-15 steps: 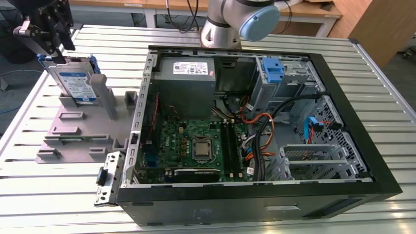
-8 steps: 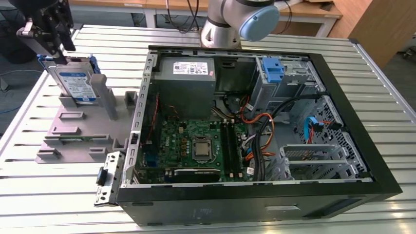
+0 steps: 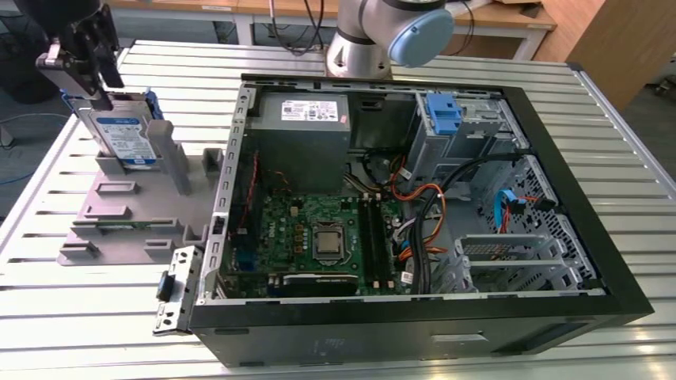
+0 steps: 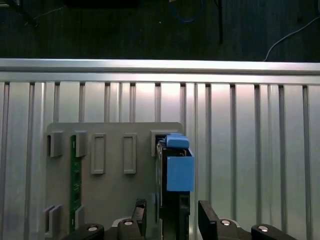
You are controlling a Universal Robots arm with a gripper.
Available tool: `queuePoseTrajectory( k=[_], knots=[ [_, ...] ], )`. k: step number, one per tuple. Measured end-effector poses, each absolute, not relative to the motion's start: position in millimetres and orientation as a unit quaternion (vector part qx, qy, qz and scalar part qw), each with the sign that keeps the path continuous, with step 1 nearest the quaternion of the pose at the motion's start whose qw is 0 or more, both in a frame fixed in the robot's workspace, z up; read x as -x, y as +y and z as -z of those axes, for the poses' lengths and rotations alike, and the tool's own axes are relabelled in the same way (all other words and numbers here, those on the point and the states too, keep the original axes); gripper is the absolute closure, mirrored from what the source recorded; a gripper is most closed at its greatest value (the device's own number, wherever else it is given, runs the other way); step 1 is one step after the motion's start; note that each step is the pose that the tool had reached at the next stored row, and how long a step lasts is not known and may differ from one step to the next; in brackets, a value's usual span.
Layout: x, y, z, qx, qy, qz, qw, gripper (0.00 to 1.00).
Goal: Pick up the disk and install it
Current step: 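Pick up the disk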
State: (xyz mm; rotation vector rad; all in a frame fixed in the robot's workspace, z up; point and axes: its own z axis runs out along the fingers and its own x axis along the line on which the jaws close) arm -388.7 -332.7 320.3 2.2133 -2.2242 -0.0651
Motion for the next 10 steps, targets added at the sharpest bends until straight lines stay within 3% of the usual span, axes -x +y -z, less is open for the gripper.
queuePoseTrajectory(
  k=[10],
  knots=[
    [388.9,-332.7,-303.3,-0.726,-0.687,0.021,0.002,0.47]
  ],
)
